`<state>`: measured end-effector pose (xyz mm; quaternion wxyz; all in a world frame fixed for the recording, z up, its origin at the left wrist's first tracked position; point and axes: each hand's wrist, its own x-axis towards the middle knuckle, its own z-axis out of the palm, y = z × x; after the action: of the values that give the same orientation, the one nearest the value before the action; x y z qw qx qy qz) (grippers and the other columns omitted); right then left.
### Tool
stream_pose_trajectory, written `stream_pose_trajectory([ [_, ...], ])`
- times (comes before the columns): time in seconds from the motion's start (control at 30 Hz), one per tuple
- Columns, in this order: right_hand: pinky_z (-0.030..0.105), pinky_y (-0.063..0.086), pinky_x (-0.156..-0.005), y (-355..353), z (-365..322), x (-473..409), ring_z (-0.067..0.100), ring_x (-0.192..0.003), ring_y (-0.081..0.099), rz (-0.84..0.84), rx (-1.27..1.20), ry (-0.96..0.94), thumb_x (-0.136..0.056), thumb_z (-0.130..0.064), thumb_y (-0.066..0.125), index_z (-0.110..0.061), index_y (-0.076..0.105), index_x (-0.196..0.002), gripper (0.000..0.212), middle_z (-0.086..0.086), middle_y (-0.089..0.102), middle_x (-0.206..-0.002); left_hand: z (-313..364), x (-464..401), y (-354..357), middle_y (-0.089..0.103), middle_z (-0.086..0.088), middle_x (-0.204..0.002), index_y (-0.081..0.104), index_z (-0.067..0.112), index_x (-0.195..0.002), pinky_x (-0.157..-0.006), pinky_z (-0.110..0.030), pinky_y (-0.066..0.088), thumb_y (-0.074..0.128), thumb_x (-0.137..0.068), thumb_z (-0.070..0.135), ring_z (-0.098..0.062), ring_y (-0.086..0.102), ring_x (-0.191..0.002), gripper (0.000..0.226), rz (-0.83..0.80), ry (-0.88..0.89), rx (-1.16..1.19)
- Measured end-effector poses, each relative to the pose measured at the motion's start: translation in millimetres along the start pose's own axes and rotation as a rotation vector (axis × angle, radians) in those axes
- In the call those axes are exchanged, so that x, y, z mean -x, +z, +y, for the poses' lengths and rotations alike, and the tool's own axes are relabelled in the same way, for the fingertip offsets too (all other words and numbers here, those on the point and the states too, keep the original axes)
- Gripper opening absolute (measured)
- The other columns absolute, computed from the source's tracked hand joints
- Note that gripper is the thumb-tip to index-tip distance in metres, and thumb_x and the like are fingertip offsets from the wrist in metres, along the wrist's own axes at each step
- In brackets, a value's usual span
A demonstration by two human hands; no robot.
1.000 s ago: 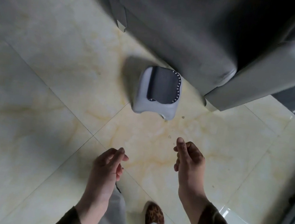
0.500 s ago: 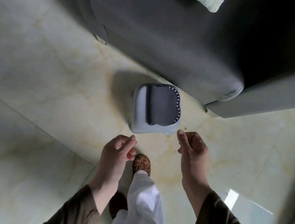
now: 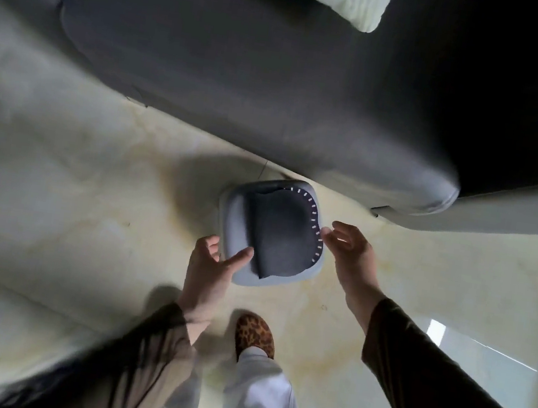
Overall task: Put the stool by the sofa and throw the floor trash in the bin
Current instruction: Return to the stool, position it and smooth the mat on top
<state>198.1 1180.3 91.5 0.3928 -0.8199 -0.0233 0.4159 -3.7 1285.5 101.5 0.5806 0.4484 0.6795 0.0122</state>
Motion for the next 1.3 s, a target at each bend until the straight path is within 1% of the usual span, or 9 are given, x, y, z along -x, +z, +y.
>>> stream_pose_trajectory([
  [0.13,0.031,0.04,-0.088,3,14,-49,0.021,-0.124,0.056,-0.088,0.139,0.051,-0.088,-0.036,0.075,-0.021,0.054,-0.144,0.062,0.008,0.059,-0.14,-9,-46,11,0.028,-0.015,-0.169,0.019,0.011,-0.165,-0.12,-0.037,0.035,0.089,-0.075,0.047,-0.03,0.037,-0.152,0.12,-0.076,-0.085,-0.03],
  [0.27,0.033,0.036,-0.096,5,27,-81,0.024,-0.142,0.042,-0.228,0.166,0.12,-0.087,-0.034,0.077,-0.028,0.041,-0.154,0.077,0.009,0.046,-0.155,-15,-84,23,0.035,-0.014,-0.168,0.014,0.011,-0.165,-0.122,-0.045,0.037,0.09,-0.043,0.069,-0.032,0.04,-0.152,0.155,-0.109,-0.137,-0.053],
  [0.37,0.033,0.033,-0.102,9,36,-98,0.024,-0.145,0.04,-0.323,0.14,0.178,-0.085,-0.033,0.079,-0.031,0.032,-0.158,0.086,0.006,0.041,-0.159,-24,-112,29,0.056,-0.009,-0.153,0.033,0.018,-0.155,-0.113,-0.047,0.048,0.096,-0.033,0.073,-0.029,0.058,-0.136,0.148,-0.145,-0.153,-0.037],
  [0.53,0.043,0.037,-0.116,21,45,-108,0.02,-0.134,0.053,-0.372,0.004,0.211,-0.075,-0.033,0.086,-0.029,0.03,-0.159,0.101,-0.001,0.053,-0.152,-16,-118,34,0.064,-0.008,-0.138,0.038,0.009,-0.143,-0.107,-0.042,0.053,0.099,-0.06,0.036,-0.024,0.066,-0.12,0.107,-0.198,-0.101,-0.014],
  [0.67,0.038,0.046,-0.103,24,56,-97,0.021,-0.125,0.06,-0.31,-0.113,0.199,-0.083,-0.023,0.082,-0.029,0.037,-0.156,0.086,0.002,0.06,-0.144,-14,-121,34,0.061,-0.006,-0.134,0.034,0.009,-0.142,-0.091,-0.032,0.053,0.091,-0.078,0.022,-0.022,0.063,-0.115,0.088,-0.22,-0.05,-0.049],
  [0.8,0.027,0.05,-0.077,22,72,-66,0.006,-0.106,0.065,-0.216,-0.267,0.199,-0.088,-0.022,0.077,-0.028,0.04,-0.151,0.073,0.001,0.065,-0.136,-7,-130,32,0.065,-0.001,-0.133,0.034,0.019,-0.135,-0.1,-0.041,0.054,0.093,-0.075,0.029,-0.021,0.066,-0.116,0.085,-0.325,0.013,-0.166],
  [1.0,0.019,0.055,-0.069,28,97,-49,0.017,-0.118,0.064,-0.102,-0.426,0.209,-0.09,-0.018,0.074,-0.025,0.031,-0.158,0.081,0.006,0.061,-0.141,8,-145,38,0.062,-0.001,-0.14,0.023,0.018,-0.154,-0.107,-0.043,0.052,0.096,-0.048,0.052,-0.022,0.064,-0.124,0.133,-0.398,0.049,-0.345],
  [1.2,0.022,0.051,-0.079,37,99,-48,0.007,-0.107,0.062,-0.089,-0.458,0.223,-0.092,-0.021,0.072,-0.026,0.024,-0.16,0.084,0.002,0.053,-0.149,13,-152,41,0.05,-0.004,-0.157,0.016,0.02,-0.161,-0.118,-0.041,0.042,0.094,-0.049,0.058,-0.024,0.054,-0.139,0.142,-0.368,0.082,-0.437],
  [1.3,0.002,0.047,-0.064,39,91,-43,-0.015,-0.092,0.054,-0.028,-0.407,0.201,-0.091,-0.018,0.073,-0.024,0.033,-0.157,0.077,-0.006,0.053,-0.137,14,-137,44,0.029,-0.011,-0.17,0.008,0.015,-0.167,-0.125,-0.039,0.028,0.091,-0.071,0.048,-0.026,0.032,-0.155,0.131,-0.254,0.195,-0.56],
])
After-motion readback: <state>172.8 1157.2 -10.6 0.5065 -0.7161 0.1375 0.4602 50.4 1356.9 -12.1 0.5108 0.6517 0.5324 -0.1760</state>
